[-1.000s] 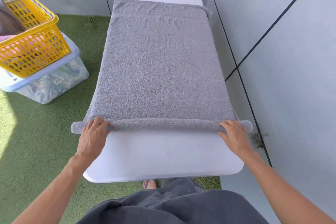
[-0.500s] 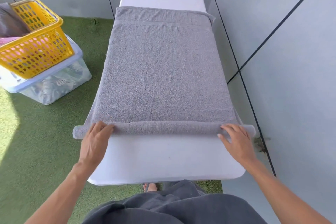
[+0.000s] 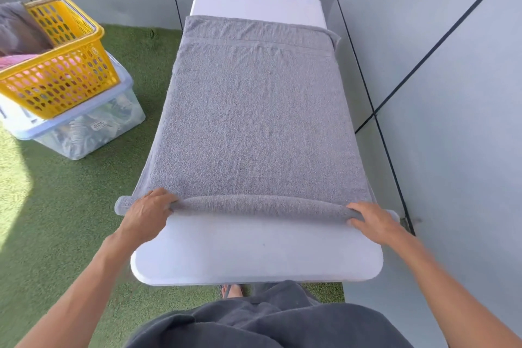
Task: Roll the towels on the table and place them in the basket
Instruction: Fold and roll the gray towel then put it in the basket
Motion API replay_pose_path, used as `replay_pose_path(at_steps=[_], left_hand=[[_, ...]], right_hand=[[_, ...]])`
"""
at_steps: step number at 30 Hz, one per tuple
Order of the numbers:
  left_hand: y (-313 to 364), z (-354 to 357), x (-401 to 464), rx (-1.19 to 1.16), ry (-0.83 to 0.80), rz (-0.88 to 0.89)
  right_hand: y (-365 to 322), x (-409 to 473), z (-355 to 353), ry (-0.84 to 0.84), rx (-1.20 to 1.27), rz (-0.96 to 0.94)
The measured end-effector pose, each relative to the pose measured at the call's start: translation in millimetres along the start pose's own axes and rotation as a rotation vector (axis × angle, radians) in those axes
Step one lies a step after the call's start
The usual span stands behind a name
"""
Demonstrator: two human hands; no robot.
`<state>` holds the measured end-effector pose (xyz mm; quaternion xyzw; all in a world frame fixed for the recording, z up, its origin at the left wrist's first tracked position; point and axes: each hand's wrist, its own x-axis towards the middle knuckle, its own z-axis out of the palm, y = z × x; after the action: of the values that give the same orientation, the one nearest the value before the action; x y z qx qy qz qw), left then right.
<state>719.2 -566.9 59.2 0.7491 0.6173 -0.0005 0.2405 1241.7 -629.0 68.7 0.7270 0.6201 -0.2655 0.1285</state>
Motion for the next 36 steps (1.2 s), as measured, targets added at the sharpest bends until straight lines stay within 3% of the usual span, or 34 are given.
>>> replay_pose_path(at_steps=[2,3,5,7,10,13,15,18,20,23,25,26,28,31,33,36], left_hand=[[-4,-8,8,-0.106,-0.124,-0.053],[-4,-10,12,-0.167,-0.111,-0.074],[0,-14,17,-0.261,0.033,-0.099],[5,-8,15,-0.189,0.271,-0.033],[13,13,1,-0.028,0.467,0.073],[15,33,-12,0.025,0.428,0.110],[16,40,-13,0.090,0.353,0.106],[16,32,-6,0.079,0.303,0.047],[14,19,-4,0.073,0.246,0.040],[9,-2,-5,-0.012,0.034,0.037],[5,-8,-4,-0.137,-0.116,-0.031],[3,-10,-4,-0.199,-0.122,-0.055],[2,-10,-5,-0.208,0.062,-0.043],[15,2,-13,-0.064,0.386,0.001],[25,15,-21,-0.019,0.451,0.062],[19,33,-31,0.013,0.403,0.135]], right_hand=[[4,1,-5,-0.110,0.164,0.030],[3,3,-6,-0.086,0.293,0.025],[-3,4,-4,0.152,0.474,0.019],[-10,2,3,0.438,0.386,0.001],[-20,-7,24,0.523,0.115,-0.032],[-24,-17,45,0.518,-0.068,-0.075],[-24,-17,45,0.515,-0.067,-0.070],[-23,-12,29,0.442,-0.010,-0.037],[-18,-11,17,0.308,-0.023,-0.053],[-8,-15,-2,0.008,0.009,-0.046],[-5,-19,-9,-0.100,0.182,-0.046],[-5,-19,-8,-0.080,0.287,-0.051],[-8,-21,-3,0.121,0.407,-0.049],[-15,-24,23,0.483,0.239,-0.050],[-22,-30,40,0.572,0.092,-0.036],[-29,-37,54,0.546,0.051,-0.036]])
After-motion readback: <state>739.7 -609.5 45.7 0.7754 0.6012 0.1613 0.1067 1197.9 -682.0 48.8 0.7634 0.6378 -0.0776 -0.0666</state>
